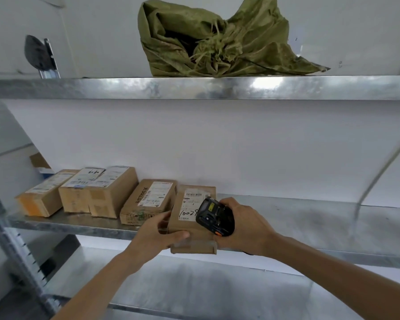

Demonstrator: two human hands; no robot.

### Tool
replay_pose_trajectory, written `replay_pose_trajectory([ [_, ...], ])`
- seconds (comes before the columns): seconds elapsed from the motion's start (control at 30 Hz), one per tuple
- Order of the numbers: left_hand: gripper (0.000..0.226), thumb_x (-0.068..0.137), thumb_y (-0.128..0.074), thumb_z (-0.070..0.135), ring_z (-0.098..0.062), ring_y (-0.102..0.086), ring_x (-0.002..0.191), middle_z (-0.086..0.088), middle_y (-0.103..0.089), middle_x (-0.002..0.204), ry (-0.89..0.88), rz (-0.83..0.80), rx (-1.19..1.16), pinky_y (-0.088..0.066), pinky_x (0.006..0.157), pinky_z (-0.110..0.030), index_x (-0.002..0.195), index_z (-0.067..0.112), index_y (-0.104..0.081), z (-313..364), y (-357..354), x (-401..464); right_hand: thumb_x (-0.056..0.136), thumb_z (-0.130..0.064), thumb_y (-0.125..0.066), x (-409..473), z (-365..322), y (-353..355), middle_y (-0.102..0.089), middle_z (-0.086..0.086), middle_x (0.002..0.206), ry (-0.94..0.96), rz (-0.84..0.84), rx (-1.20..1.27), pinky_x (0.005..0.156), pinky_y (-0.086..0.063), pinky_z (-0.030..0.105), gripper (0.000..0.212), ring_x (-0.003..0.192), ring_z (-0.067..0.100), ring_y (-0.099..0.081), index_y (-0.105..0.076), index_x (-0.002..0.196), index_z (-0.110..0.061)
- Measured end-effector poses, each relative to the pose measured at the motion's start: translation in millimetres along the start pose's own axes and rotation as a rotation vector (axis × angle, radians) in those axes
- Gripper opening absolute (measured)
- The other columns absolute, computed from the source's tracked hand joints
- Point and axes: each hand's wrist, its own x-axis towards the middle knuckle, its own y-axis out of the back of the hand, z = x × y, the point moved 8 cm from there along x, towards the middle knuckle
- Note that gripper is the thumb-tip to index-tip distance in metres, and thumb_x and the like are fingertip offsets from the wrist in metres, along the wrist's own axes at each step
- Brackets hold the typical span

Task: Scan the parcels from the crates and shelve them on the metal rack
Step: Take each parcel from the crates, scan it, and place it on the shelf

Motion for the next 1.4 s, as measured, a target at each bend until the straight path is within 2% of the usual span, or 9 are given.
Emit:
replay_pose_trajectory([
  [0.2, 0.047, 0.075, -0.088, 0.032, -0.007, -0.073, 0.096, 0.016, -0.077, 0.104, -0.065, 0.041, 0.12, -0.061, 0.081, -0.031, 0.119, 0.034, -0.07, 1.0, 13.8, 22.1, 0.07, -0.046, -0.082, 23.4, -0.5, -1.0, -0.063, -0.017, 0.104, -0.022, 0.033, 0.005, 0.083, -0.055, 0.035, 0.076, 0.099, 0.014, -0.064, -0.044, 0.135, -0.035],
  [0.43, 0.048, 0.074, -0.09, 0.022, 0.011, -0.066, 0.093, 0.039, -0.069, 0.094, -0.149, 0.095, 0.239, -0.052, 0.073, -0.008, 0.105, 0.045, -0.062, 17.5, 22.1, 38.7, 0.067, -0.049, -0.082, 44.2, 2.9, 0.4, -0.06, -0.016, 0.103, -0.039, 0.031, -0.029, 0.074, -0.05, 0.032, 0.077, 0.093, 0.016, -0.061, -0.043, 0.133, -0.036],
  [0.53, 0.053, 0.074, -0.09, 0.022, 0.021, -0.06, 0.092, 0.037, -0.067, 0.09, -0.181, 0.13, 0.325, -0.046, 0.073, -0.003, 0.105, 0.049, -0.056, 21.6, 24.1, 44.3, 0.068, -0.048, -0.081, 51.5, 6.4, -0.2, -0.063, -0.015, 0.103, -0.047, 0.029, -0.027, 0.076, -0.053, 0.034, 0.076, 0.093, 0.016, -0.062, -0.043, 0.133, -0.036],
  [0.67, 0.056, 0.076, -0.088, 0.031, -0.001, -0.062, 0.1, 0.032, -0.059, 0.103, -0.211, 0.178, 0.449, -0.049, 0.085, -0.018, 0.126, 0.032, -0.063, 27.0, 24.8, 48.4, 0.068, -0.05, -0.08, 60.0, 8.8, 1.5, -0.065, -0.015, 0.104, -0.043, 0.027, -0.042, 0.079, -0.055, 0.036, 0.076, 0.094, 0.016, -0.063, -0.043, 0.133, -0.035],
  [0.73, 0.059, 0.077, -0.087, 0.031, -0.008, -0.058, 0.1, 0.026, -0.058, 0.104, -0.24, 0.223, 0.5, -0.046, 0.082, -0.019, 0.131, 0.025, -0.064, 32.1, 25.2, 49.2, 0.068, -0.052, -0.08, 63.1, 9.9, 1.7, -0.065, -0.015, 0.105, -0.038, 0.025, -0.037, 0.08, -0.056, 0.038, 0.077, 0.094, 0.015, -0.064, -0.043, 0.133, -0.036],
  [0.87, 0.06, 0.078, -0.086, 0.034, -0.008, -0.061, 0.1, 0.023, -0.06, 0.106, -0.255, 0.227, 0.535, -0.047, 0.084, -0.019, 0.133, 0.024, -0.064, 33.4, 25.1, 54.4, 0.068, -0.052, -0.081, 69.8, 10.8, 1.8, -0.064, -0.014, 0.104, -0.028, 0.019, -0.036, 0.081, -0.056, 0.039, 0.077, 0.094, 0.016, -0.064, -0.044, 0.133, -0.034],
  [1.03, 0.057, 0.078, -0.086, 0.031, 0.008, -0.052, 0.086, 0.035, -0.051, 0.098, -0.242, 0.232, 0.543, -0.038, 0.074, -0.001, 0.13, 0.022, -0.065, 33.7, 26.6, 59.2, 0.069, -0.051, -0.081, 75.2, 9.9, 1.2, -0.064, -0.014, 0.105, -0.02, 0.012, -0.047, 0.08, -0.056, 0.037, 0.077, 0.093, 0.016, -0.064, -0.044, 0.134, -0.033],
  [1.23, 0.059, 0.079, -0.085, 0.035, -0.005, -0.055, 0.099, 0.025, -0.056, 0.109, -0.215, 0.225, 0.566, -0.039, 0.077, -0.005, 0.133, 0.024, -0.063, 33.7, 26.6, 57.7, 0.071, -0.051, -0.081, 73.0, 8.5, 3.3, -0.062, -0.015, 0.105, -0.012, 0.013, -0.056, 0.079, -0.055, 0.035, 0.076, 0.093, 0.015, -0.063, -0.044, 0.135, -0.032],
  [1.4, 0.062, 0.08, -0.084, 0.037, -0.008, -0.062, 0.105, 0.027, -0.058, 0.11, -0.209, 0.237, 0.576, -0.051, 0.094, -0.029, 0.136, 0.026, -0.06, 39.3, 34.5, 42.9, 0.069, -0.055, -0.079, 58.6, 5.2, 12.0, -0.062, -0.02, 0.106, 0.031, 0.047, -0.071, 0.079, -0.056, 0.034, 0.071, 0.092, 0.009, -0.062, -0.046, 0.13, -0.038],
])
